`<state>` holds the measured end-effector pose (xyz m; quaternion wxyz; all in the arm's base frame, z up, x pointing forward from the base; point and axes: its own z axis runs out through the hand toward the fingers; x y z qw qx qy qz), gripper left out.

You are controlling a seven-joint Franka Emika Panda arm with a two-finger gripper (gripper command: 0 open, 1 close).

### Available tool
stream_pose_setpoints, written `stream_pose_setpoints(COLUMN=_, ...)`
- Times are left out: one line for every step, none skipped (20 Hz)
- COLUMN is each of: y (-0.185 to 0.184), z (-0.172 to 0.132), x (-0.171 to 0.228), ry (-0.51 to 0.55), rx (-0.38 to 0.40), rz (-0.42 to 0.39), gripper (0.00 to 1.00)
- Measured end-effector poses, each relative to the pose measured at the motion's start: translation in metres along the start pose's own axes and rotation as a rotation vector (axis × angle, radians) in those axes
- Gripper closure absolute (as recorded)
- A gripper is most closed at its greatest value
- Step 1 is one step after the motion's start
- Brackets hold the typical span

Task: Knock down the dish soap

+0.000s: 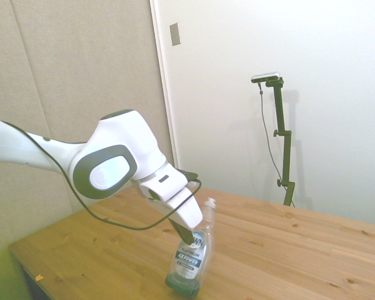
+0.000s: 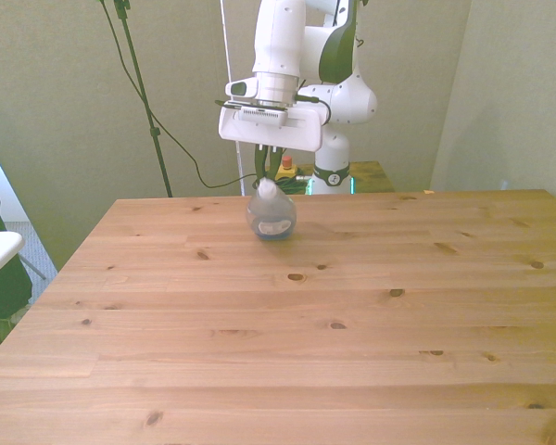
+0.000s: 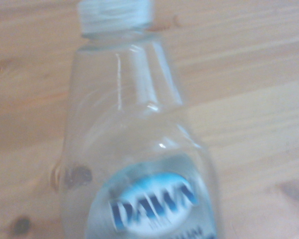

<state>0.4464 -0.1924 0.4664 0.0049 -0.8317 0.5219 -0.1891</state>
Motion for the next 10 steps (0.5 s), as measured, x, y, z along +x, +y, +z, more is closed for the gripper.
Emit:
stream_pose_setpoints(y=-0.006, z=0.003, x=0.006, ry=0.008, rx=0.009, rz=0.007, gripper=1.00)
stream_pose_setpoints(y=-0.012, z=0.007, x=0.013, ry=0.016, rx=0.017, rz=0.014, gripper=1.00)
stream_pose_setpoints(y=-0.017, z=0.010, x=0.019, ry=0.022, rx=0.026, rz=0.023, gripper=1.00)
stream_pose_setpoints(y=-0.023, z=0.013, x=0.025, ry=0.026, rx=0.036, rz=0.033, gripper=1.00)
stream_pose_setpoints(y=-0.030, z=0.016, x=0.030, ry=0.031, rx=0.045, rz=0.042, gripper=1.00)
stream_pose_setpoints(y=-0.039, z=0.019, x=0.035, ry=0.035, rx=0.051, rz=0.050, gripper=1.00)
stream_pose_setpoints(y=-0.049, z=0.021, x=0.038, ry=0.038, rx=0.057, rz=0.059, gripper=1.00)
stream_pose_setpoints(y=-0.059, z=0.025, x=0.041, ry=0.040, rx=0.061, rz=0.065, gripper=1.00)
stream_pose_setpoints(y=-0.069, z=0.029, x=0.044, ry=0.041, rx=0.064, rz=0.069, gripper=1.00)
stream_pose_setpoints(y=-0.077, z=0.033, x=0.047, ry=0.042, rx=0.066, rz=0.074, gripper=1.00)
